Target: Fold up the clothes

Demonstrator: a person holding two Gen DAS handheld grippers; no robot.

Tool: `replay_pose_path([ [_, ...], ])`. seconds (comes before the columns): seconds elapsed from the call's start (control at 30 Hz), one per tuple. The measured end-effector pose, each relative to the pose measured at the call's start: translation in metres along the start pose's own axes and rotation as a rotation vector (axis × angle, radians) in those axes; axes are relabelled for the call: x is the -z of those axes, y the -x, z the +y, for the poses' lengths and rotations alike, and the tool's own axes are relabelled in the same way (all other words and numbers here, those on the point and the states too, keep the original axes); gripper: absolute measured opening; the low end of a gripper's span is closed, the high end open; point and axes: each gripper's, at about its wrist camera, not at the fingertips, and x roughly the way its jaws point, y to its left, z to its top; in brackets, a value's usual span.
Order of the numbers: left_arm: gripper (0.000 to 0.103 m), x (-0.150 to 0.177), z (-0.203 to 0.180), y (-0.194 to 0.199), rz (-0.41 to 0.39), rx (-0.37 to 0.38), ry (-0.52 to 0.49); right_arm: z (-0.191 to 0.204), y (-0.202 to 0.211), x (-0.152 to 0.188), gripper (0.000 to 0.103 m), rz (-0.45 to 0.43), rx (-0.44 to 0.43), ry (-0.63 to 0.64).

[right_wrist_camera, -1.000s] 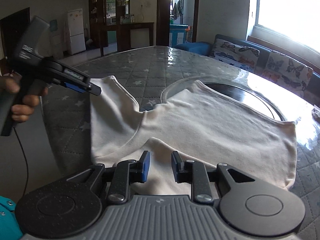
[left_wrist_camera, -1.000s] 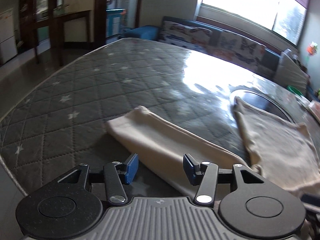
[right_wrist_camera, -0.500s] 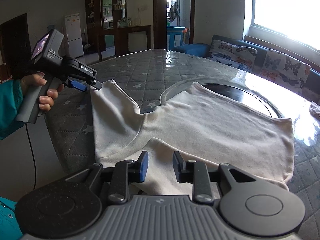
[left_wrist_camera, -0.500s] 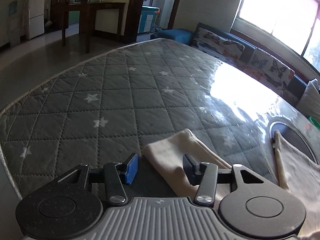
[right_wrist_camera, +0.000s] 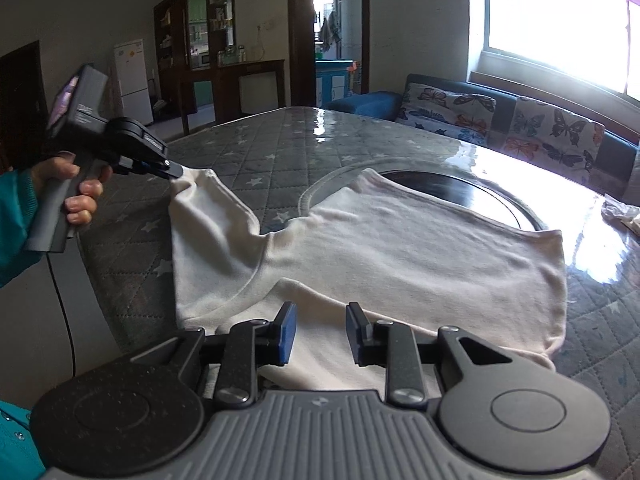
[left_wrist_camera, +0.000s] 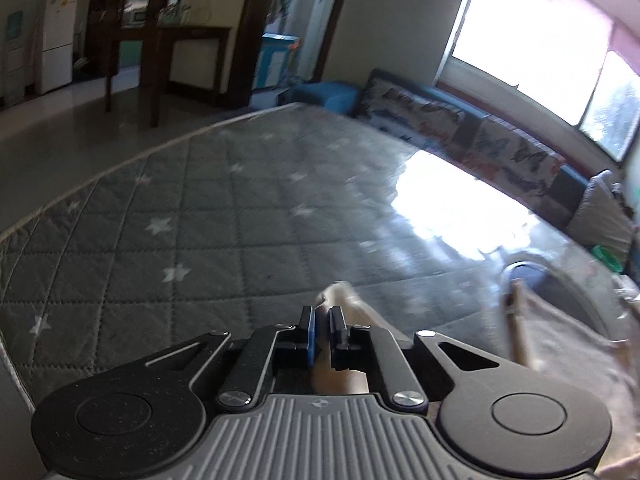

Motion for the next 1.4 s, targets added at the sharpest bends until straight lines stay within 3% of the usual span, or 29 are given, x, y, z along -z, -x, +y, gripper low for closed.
replay_pose_path([
  [0.43,0.006,-0.005,-0.112,0.077,-0.077,0.322,-0.159,-0.031,0.025,0.007,0.027,-0.065,0.036,-0.093],
  [0.73,0.006,0.02,-0.199,0.102,-0.032,0.546,-0.289,-0.062,0.053,0.022,0.027,-0.101,0.082,-0.189],
  [0.9,0.006,0.045,-0.232,0.1,0.046,0.639,-0.344,-0.073,0.06,0.034,0.027,-0.089,0.103,-0.23],
  [1.2,0.011,0.097,-0.251,0.075,0.249,0.702,-0.436,-0.086,0.066,0.046,0.027,-0.068,0.144,-0.28],
  [1.4,0.037,0.1,-0.214,0.08,0.212,0.695,-0.477,-0.094,0.067,0.048,0.027,-0.054,0.168,-0.308],
])
